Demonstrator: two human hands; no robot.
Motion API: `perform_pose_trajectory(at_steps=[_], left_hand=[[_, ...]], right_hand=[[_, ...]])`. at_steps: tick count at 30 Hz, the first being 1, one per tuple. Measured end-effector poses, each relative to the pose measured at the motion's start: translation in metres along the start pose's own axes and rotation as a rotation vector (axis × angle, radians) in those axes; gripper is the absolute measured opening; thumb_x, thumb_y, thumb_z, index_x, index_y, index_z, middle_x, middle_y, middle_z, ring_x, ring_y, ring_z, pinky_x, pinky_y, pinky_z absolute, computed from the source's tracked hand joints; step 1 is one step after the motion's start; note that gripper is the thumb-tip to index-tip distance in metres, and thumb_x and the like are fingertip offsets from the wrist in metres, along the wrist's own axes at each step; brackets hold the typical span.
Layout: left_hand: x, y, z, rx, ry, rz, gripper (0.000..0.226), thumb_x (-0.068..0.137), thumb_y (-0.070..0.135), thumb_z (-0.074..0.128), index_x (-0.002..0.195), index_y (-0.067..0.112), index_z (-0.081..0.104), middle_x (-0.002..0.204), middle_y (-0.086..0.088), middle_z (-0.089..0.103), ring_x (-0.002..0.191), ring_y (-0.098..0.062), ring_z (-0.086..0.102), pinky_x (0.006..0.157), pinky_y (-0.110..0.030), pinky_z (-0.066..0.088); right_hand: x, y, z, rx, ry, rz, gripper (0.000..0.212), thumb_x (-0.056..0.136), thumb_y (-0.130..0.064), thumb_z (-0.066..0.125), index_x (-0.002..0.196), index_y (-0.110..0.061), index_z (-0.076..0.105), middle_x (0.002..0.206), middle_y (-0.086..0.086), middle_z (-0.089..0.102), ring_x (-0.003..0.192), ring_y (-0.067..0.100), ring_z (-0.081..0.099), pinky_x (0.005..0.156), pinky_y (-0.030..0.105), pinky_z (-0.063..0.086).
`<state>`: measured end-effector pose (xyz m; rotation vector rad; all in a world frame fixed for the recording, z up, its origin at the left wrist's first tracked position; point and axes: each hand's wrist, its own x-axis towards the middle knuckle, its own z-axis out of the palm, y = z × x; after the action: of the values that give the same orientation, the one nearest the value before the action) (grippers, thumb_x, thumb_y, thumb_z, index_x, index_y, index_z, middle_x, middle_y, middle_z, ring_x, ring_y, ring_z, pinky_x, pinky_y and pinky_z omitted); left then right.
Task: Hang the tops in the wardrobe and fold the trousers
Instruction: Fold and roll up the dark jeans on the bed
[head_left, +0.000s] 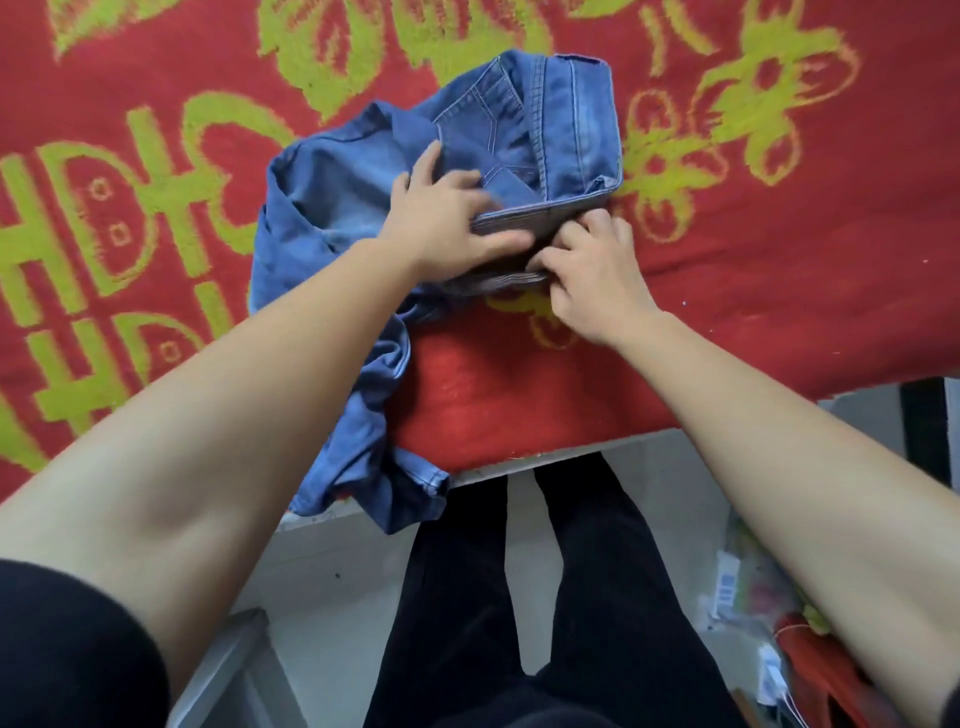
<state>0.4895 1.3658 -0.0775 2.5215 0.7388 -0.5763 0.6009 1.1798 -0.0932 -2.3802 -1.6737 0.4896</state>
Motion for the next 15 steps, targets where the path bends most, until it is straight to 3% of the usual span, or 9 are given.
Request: perform_pose_trajectory(at_steps=[2,4,5,7,9,11,12,13,15], left_hand=[[-0.005,-0.011,0.017,0.108,-0.002,0.068,0.054,0.087,0.066,0.049,0.116,0.025,0.069,0.134,-0.005,0.059,0.141,-0.039,0.029,0.114,-0.046,0.028],[-0.011,-0.018,0.025,-0.004,0.042,0.042,0.064,0.088,0.069,0.034,0.108,0.022,0.073,0.118,-0.007,0.068,0.137,-0.034,0.037,0.115,-0.04,0.028],[-0.013,-0.018,0.025,-0.079,0.023,0.029,0.071,0.087,0.072,0.026,0.109,0.024,0.073,0.12,-0.005,0.067,0.14,-0.032,0.034,0.117,-0.04,0.025],[-0.021,-0.014,0.022,-0.077,-0.071,0.025,0.066,0.09,0.068,0.024,0.12,0.031,0.069,0.141,-0.001,0.054,0.148,-0.029,0.014,0.118,-0.046,0.022],[-0.037,-0.009,0.021,0.057,-0.19,0.047,0.044,0.095,0.055,0.038,0.132,0.04,0.058,0.16,-0.002,0.025,0.15,-0.03,-0.008,0.113,-0.053,0.024],[-0.051,-0.008,0.025,0.16,-0.325,0.091,0.053,0.09,0.051,0.047,0.142,0.045,0.043,0.165,-0.004,0.002,0.147,-0.032,-0.023,0.112,-0.055,0.023],[-0.053,-0.011,0.027,0.162,-0.367,0.108,0.059,0.087,0.053,0.044,0.145,0.043,0.04,0.165,-0.004,-0.001,0.147,-0.032,-0.022,0.113,-0.055,0.02],[-0.052,-0.015,0.025,0.095,-0.391,0.113,0.063,0.084,0.053,0.036,0.145,0.037,0.042,0.164,-0.004,0.007,0.15,-0.03,-0.013,0.116,-0.054,0.015],[-0.045,-0.022,0.013,-0.251,-0.286,0.134,0.066,0.084,0.044,0.023,0.13,0.014,0.06,0.146,-0.01,0.048,0.143,-0.026,0.032,0.12,-0.049,0.015]], right_hand=[[-0.007,-0.001,0.0,0.188,0.055,0.157,0.032,0.079,-0.014,0.052,0.1,-0.019,0.075,0.095,0.008,0.06,0.101,0.037,0.05,0.087,0.043,0.044],[-0.013,-0.006,0.0,0.31,0.09,0.344,0.029,0.086,-0.017,0.051,0.107,-0.014,0.07,0.106,0.013,0.056,0.109,0.036,0.047,0.096,0.044,0.043],[-0.014,-0.011,0.002,0.363,0.127,0.439,0.029,0.088,-0.022,0.052,0.111,-0.012,0.066,0.112,0.014,0.053,0.114,0.035,0.046,0.101,0.042,0.04],[-0.014,-0.027,0.003,0.547,0.225,0.614,0.048,0.087,-0.039,0.052,0.122,-0.007,0.058,0.124,0.015,0.046,0.122,0.03,0.043,0.11,0.036,0.032],[-0.008,-0.048,0.004,0.738,0.315,0.775,0.076,0.083,-0.057,0.056,0.137,-0.006,0.045,0.136,0.014,0.038,0.132,0.024,0.035,0.115,0.032,0.024],[0.002,-0.063,0.004,0.798,0.331,0.894,0.099,0.076,-0.064,0.069,0.148,-0.008,0.032,0.146,0.012,0.029,0.138,0.019,0.03,0.115,0.026,0.018],[0.007,-0.068,0.004,0.791,0.321,0.923,0.1,0.075,-0.06,0.074,0.149,-0.008,0.031,0.148,0.012,0.026,0.137,0.02,0.031,0.112,0.023,0.019],[0.013,-0.069,0.005,0.767,0.315,0.927,0.09,0.077,-0.048,0.076,0.146,-0.008,0.035,0.149,0.012,0.024,0.134,0.023,0.035,0.11,0.023,0.022],[0.016,-0.066,0.006,0.658,0.267,0.847,0.059,0.081,-0.019,0.063,0.136,-0.008,0.046,0.149,0.014,0.025,0.128,0.033,0.043,0.108,0.029,0.028]])
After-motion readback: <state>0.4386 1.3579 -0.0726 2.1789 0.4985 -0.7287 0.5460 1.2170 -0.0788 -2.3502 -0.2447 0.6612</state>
